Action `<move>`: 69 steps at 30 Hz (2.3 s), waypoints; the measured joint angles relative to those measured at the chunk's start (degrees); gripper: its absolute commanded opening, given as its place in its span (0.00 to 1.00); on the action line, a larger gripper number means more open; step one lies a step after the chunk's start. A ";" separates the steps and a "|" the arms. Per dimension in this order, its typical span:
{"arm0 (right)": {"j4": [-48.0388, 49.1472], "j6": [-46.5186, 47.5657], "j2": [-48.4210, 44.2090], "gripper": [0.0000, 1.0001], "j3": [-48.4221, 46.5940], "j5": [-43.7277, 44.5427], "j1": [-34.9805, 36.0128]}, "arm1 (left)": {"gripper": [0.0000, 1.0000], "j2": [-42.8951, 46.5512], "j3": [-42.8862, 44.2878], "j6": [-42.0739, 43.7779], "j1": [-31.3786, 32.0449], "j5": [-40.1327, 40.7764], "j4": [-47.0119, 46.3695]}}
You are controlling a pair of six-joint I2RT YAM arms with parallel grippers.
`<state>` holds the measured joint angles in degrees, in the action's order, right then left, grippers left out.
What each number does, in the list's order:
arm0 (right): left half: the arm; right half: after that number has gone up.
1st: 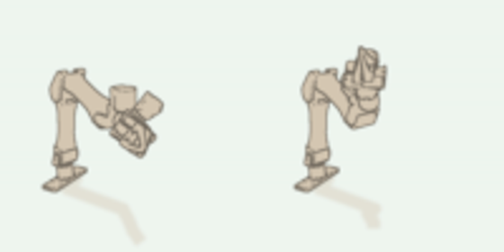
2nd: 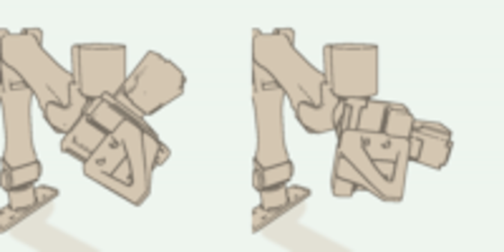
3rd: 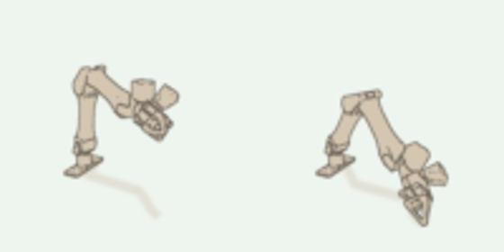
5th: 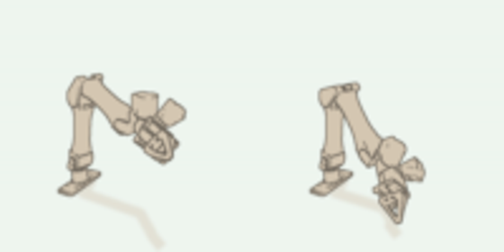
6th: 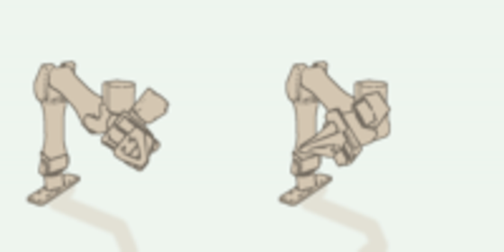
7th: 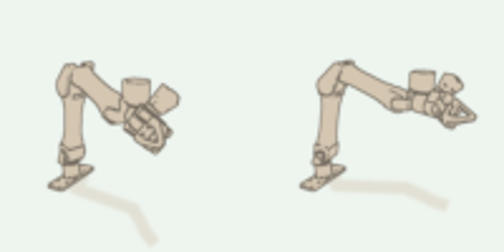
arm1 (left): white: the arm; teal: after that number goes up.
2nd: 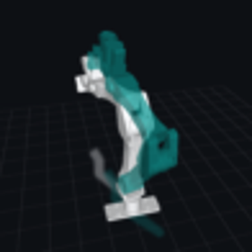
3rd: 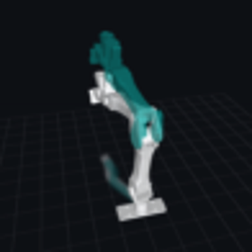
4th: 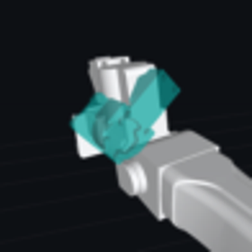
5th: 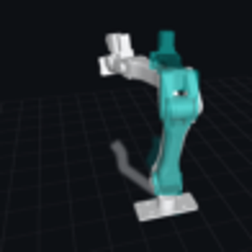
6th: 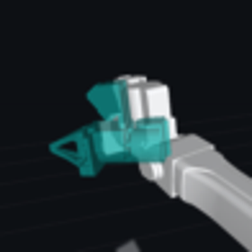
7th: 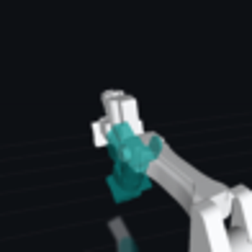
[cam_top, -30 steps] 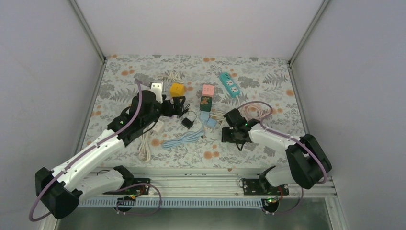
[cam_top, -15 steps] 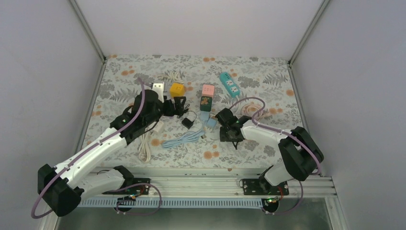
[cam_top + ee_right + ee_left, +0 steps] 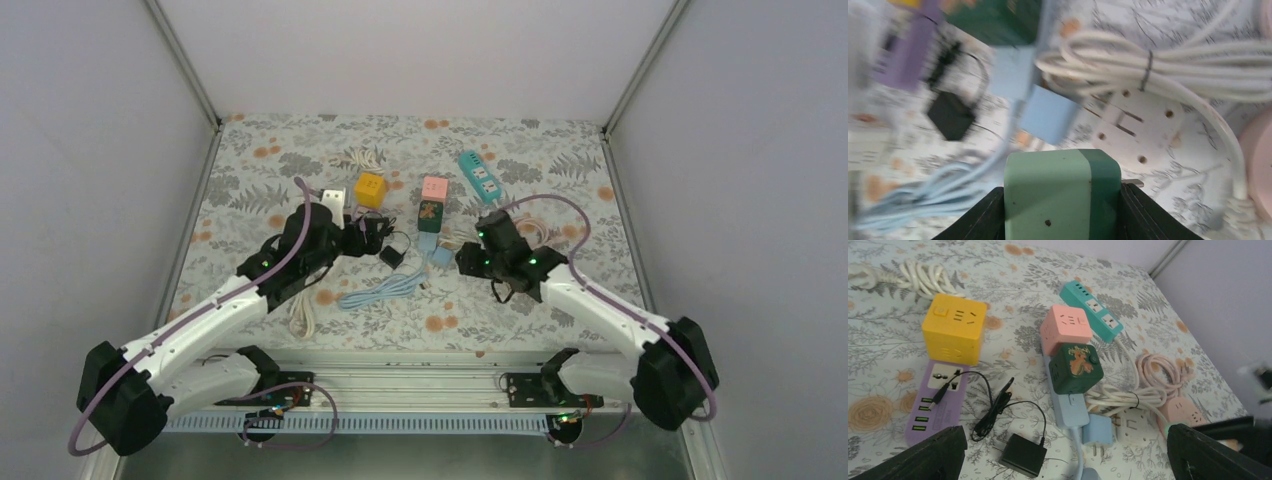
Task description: Insert the plug
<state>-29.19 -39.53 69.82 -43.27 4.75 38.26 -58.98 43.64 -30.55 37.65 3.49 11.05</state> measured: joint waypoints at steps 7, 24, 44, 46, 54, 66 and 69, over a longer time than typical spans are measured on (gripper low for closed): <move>10.97 -6.36 -9.38 0.43 0.13 -12.96 -5.84 | 0.94 1.64 -6.86 4.66 1.57 -4.33 -10.73; 28.52 -29.16 -9.07 0.43 0.70 -25.68 -5.31 | 0.73 -7.21 -5.20 8.46 11.61 -0.46 -29.77; 30.08 -35.04 -7.48 0.44 0.79 -22.71 -1.64 | 0.43 -15.08 -2.60 3.89 18.78 7.23 -35.60; 30.08 -35.45 -7.45 0.44 0.79 -22.27 -1.62 | 0.38 -15.98 -2.12 3.76 18.78 7.41 -35.63; 30.51 -36.85 -6.86 0.52 1.09 -20.76 -1.57 | 0.08 -17.38 0.81 4.83 19.08 9.94 -31.06; 23.06 -27.39 -9.70 0.95 0.44 -14.14 -1.33 | 0.06 -18.43 3.45 2.82 18.69 11.50 -26.86; 21.29 -17.86 -11.87 0.93 0.39 -12.28 -1.75 | 0.07 -17.20 4.24 2.10 16.65 10.60 -23.15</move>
<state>-7.90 -57.39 57.95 -42.87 -7.53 36.51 -76.18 47.88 -28.45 54.30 14.09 -12.10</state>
